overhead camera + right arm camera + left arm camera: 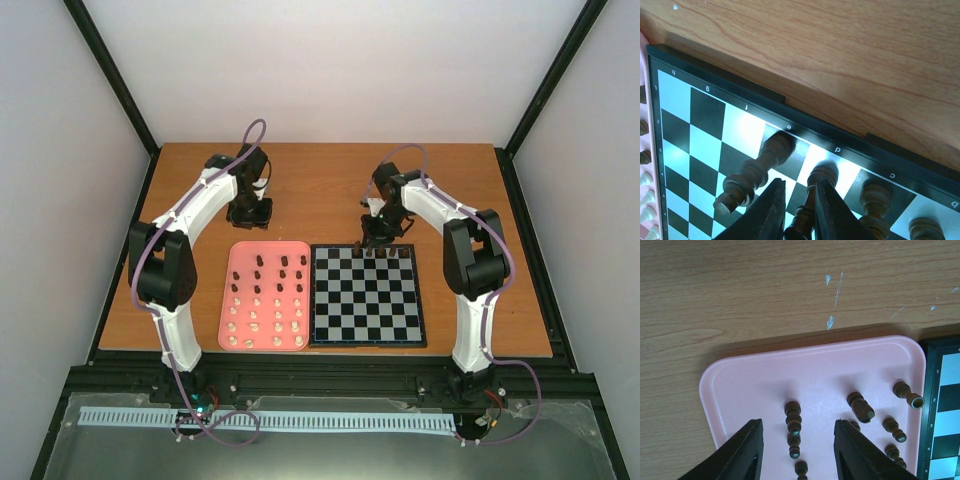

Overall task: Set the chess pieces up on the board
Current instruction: Adjust the chess piece on the chessboard, then pick up the chess piece from the storage box.

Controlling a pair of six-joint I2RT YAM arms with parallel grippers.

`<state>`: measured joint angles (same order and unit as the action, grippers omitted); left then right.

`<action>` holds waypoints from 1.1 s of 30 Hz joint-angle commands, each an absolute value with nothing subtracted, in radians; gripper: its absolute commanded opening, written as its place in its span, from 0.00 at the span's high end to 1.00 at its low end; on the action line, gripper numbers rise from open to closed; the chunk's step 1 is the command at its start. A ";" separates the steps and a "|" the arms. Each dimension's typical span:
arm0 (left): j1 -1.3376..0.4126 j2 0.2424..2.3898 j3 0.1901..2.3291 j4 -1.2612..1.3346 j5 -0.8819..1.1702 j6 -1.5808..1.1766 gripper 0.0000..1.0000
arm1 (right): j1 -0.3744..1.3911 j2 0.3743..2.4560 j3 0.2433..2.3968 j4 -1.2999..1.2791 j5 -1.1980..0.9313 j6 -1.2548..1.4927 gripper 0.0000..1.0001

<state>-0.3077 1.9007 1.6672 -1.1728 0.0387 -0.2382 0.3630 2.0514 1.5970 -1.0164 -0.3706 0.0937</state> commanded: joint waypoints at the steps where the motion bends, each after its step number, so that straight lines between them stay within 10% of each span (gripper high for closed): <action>1: -0.298 1.881 1.662 -1.155 0.052 -0.237 0.54 | 0.374 2.046 1.575 -1.018 -0.359 0.092 0.83; 33: -0.298 1.805 1.439 -1.126 0.113 -0.283 0.55 | 0.311 1.997 1.928 -1.009 -0.135 0.144 0.58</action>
<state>-0.3077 1.8370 1.4624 -1.1584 0.0792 -0.2634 0.3222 2.0369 1.9385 -0.9653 -0.1604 0.1646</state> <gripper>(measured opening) 0.452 0.416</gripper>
